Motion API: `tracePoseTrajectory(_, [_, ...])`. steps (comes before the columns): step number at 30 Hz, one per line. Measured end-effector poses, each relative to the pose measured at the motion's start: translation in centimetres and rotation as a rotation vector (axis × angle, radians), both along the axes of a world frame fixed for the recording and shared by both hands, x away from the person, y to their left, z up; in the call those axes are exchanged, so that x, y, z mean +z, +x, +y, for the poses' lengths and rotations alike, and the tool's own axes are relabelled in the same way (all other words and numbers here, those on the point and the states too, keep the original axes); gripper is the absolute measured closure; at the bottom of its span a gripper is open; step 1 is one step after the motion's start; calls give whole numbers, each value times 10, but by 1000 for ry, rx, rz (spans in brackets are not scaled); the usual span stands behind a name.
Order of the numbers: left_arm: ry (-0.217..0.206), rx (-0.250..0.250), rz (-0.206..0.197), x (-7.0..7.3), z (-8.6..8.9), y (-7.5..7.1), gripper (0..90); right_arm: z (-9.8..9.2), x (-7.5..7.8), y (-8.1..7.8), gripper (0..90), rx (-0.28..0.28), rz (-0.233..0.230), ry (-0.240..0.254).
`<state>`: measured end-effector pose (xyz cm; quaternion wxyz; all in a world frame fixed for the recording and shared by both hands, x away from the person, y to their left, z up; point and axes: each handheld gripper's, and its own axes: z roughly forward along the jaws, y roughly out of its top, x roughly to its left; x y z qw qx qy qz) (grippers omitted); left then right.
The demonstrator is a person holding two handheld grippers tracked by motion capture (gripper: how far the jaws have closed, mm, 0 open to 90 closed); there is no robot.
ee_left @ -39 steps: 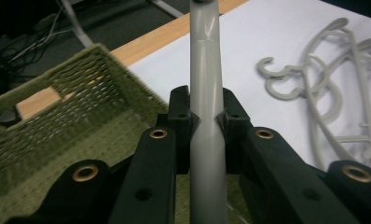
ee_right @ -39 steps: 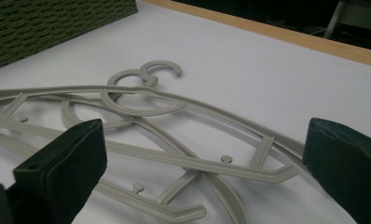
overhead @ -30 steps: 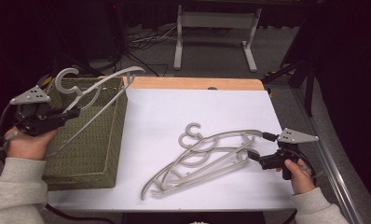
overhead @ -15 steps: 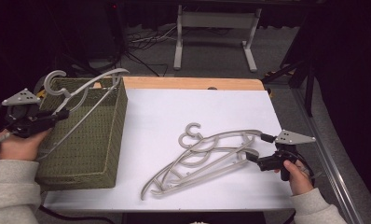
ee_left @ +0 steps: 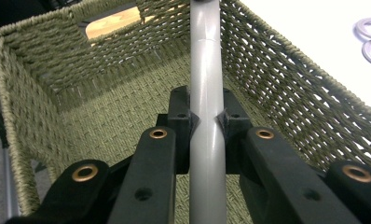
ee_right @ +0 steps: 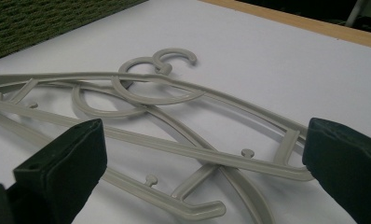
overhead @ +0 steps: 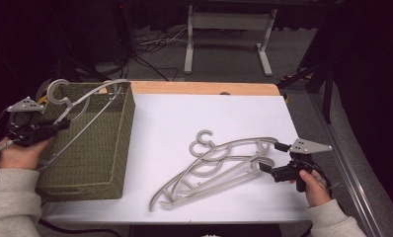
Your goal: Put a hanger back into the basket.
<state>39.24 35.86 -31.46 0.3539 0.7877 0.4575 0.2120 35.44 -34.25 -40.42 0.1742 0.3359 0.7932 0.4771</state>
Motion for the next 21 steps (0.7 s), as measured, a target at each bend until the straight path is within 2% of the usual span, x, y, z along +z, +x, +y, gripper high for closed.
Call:
tracePoseTrajectory(7, [6,23,10,-3,8,-2,795,0,-1,0,1,5,2,0])
tracePoseTrajectory(15, [29,4,56,-19,5,5,794,2,-3,0,3,12,5,-1])
tracePoseTrajectory(21, [21,11,79,-29,7,8,792,2,-3,0,3,13,7,0])
